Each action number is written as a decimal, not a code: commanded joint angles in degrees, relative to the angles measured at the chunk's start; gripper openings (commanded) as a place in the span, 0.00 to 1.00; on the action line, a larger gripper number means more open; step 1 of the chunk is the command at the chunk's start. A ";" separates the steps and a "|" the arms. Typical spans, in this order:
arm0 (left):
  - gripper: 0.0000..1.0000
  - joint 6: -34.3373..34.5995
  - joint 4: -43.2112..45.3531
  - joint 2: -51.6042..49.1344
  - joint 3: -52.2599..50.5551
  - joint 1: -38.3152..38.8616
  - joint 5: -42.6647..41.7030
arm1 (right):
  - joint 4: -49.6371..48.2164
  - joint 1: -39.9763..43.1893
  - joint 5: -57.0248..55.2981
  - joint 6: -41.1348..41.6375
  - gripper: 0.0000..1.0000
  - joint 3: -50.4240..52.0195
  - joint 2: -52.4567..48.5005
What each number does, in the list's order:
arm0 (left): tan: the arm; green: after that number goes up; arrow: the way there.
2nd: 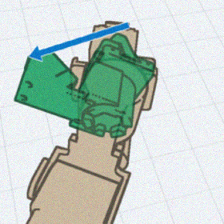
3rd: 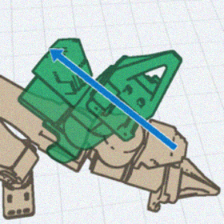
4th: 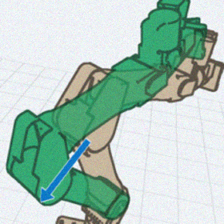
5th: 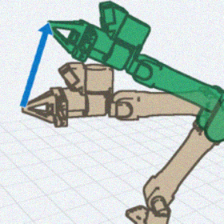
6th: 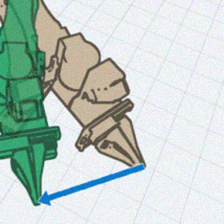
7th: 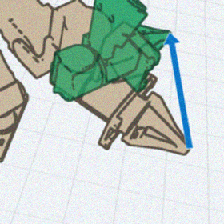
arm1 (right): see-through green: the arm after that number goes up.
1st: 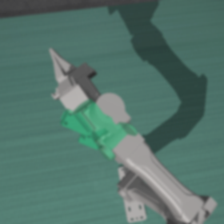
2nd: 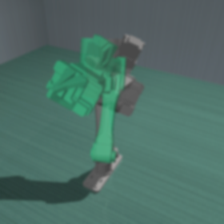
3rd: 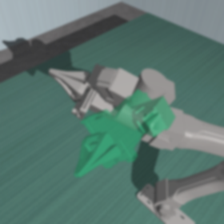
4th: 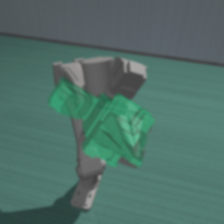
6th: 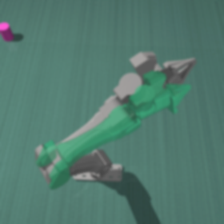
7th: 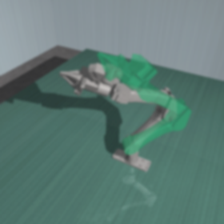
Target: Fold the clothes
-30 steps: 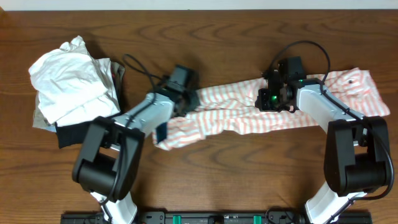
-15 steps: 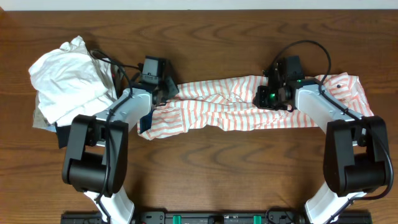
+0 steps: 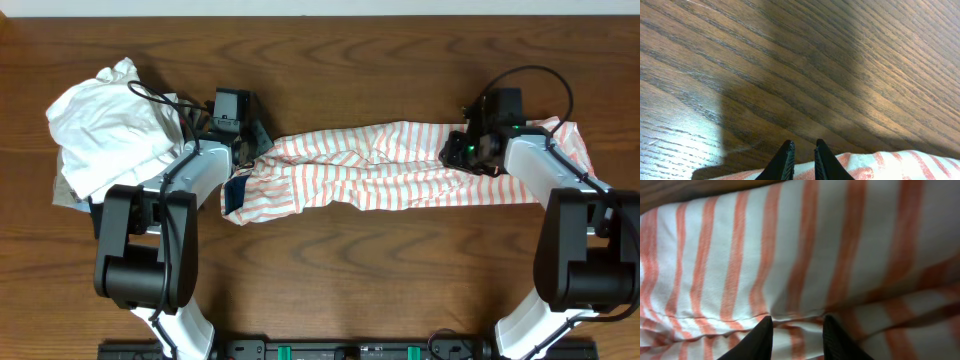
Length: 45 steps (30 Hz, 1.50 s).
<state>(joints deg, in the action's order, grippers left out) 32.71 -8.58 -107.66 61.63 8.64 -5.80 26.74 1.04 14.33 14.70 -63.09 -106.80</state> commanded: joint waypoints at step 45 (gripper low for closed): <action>0.23 -2.71 -2.08 -1.01 -0.55 -0.11 0.70 | 5.62 39.08 -0.85 -30.47 0.99 -9.90 -1.51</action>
<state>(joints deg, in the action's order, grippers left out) 31.03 -10.31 -107.70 61.58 8.64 -5.76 31.94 39.75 12.36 -14.57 -72.93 -106.39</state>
